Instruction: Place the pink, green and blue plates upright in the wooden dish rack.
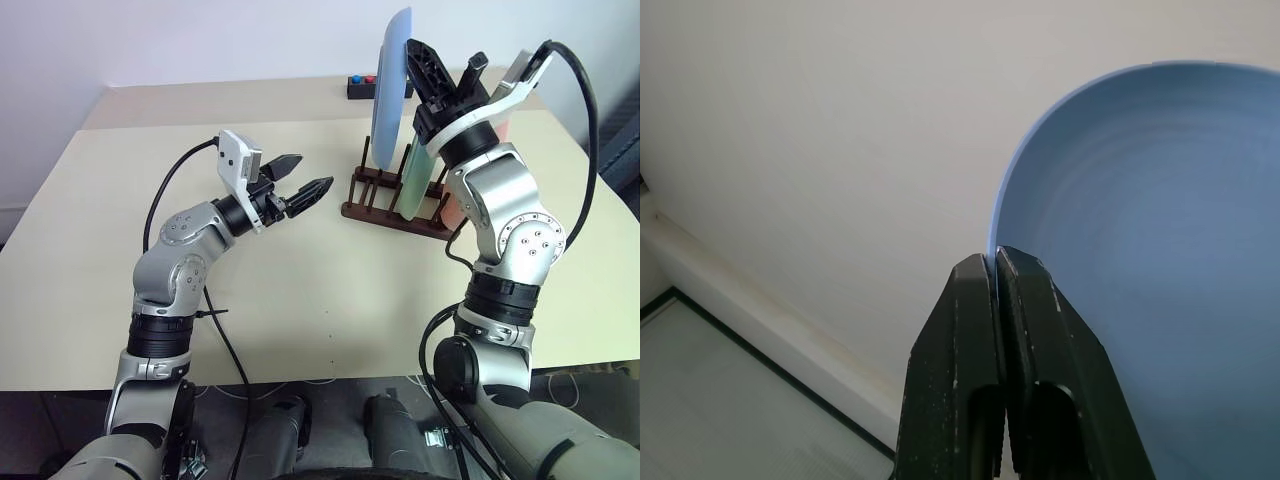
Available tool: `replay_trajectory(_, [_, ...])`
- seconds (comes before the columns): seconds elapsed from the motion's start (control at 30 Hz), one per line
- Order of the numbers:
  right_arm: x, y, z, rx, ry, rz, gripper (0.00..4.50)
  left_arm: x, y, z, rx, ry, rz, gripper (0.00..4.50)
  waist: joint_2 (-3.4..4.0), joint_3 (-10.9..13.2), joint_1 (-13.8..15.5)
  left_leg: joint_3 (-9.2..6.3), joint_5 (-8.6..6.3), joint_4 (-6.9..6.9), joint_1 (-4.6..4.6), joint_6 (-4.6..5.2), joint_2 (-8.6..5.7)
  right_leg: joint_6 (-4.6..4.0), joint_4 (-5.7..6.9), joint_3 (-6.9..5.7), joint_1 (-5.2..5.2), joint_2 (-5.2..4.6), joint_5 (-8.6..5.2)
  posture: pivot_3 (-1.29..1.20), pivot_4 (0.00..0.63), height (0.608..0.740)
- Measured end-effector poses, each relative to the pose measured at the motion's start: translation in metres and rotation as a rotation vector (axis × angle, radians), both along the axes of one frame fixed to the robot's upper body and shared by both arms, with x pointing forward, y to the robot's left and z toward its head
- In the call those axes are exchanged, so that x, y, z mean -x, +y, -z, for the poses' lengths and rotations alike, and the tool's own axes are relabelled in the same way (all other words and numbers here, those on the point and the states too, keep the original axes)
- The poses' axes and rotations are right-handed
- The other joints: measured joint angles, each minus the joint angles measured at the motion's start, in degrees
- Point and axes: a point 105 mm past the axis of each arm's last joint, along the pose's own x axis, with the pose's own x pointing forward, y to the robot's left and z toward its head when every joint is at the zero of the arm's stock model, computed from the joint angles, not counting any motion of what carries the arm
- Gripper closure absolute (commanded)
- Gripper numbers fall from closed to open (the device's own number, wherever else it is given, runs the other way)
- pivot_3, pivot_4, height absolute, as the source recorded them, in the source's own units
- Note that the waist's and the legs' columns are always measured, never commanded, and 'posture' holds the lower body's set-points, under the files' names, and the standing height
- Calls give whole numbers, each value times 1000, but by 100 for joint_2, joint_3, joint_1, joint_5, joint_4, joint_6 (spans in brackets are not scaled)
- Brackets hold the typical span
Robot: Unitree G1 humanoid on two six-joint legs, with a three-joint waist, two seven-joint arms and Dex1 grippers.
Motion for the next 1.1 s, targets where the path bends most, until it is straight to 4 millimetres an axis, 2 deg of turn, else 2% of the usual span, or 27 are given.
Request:
replay_trajectory(0.1, [-1, 1, 8, 2, 21, -1, 4451, 0, 0, 0, 2, -2, 1, 457, 0, 0, -2, 1, 1, 0, 0, -1, 6, -4, 0, 3, -1, 6, 2, 0, 150, 740])
replay_trajectory(0.23, [0, 5, 8, 4, 22, -13, 4451, 1, -1, -1, 3, -9, 5, 457, 0, 0, -2, 5, 2, -4, 0, -7, 31, -22, -10, 6, -2, 31, 13, 0, 150, 740])
replay_trajectory(0.8, [-1, 9, 6, -19, 19, -22, 4451, 2, -3, -1, 1, -22, 14, 457, 1, 0, -2, 9, 9, -15, 0, -20, 52, -37, -12, 9, -13, 50, 23, 0, 150, 740])
replay_trajectory(1.1, [0, 20, 0, -22, 2, -58, 4451, 2, -7, 0, 4, -16, 18, 457, 1, 1, -4, 10, 10, -18, 0, -22, 54, -38, -12, 10, -16, 51, 23, 0, 150, 740])
